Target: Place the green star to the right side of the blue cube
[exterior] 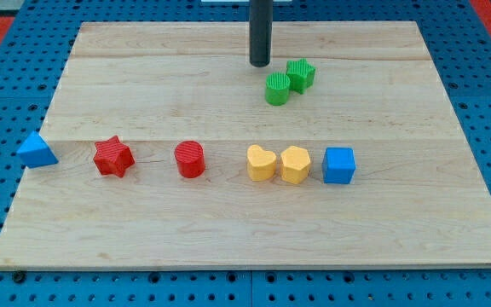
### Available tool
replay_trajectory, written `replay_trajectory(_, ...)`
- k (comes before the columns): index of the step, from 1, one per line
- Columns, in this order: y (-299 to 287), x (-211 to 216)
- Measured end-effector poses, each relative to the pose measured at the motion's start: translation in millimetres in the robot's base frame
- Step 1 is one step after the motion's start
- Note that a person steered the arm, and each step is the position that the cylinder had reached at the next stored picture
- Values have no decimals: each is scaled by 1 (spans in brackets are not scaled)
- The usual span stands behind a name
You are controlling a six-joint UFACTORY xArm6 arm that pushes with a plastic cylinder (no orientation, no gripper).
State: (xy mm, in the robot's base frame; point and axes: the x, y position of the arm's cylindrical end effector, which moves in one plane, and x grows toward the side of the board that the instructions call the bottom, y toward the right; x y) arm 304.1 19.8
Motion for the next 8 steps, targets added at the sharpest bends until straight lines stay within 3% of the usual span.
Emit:
replay_trajectory(2,50,12)
replay_trajectory(3,114,36)
replay_trajectory(4,143,65)
replay_trajectory(5,143,38)
replay_trajectory(6,154,53)
replay_trajectory(7,151,108)
replay_trajectory(8,155,82)
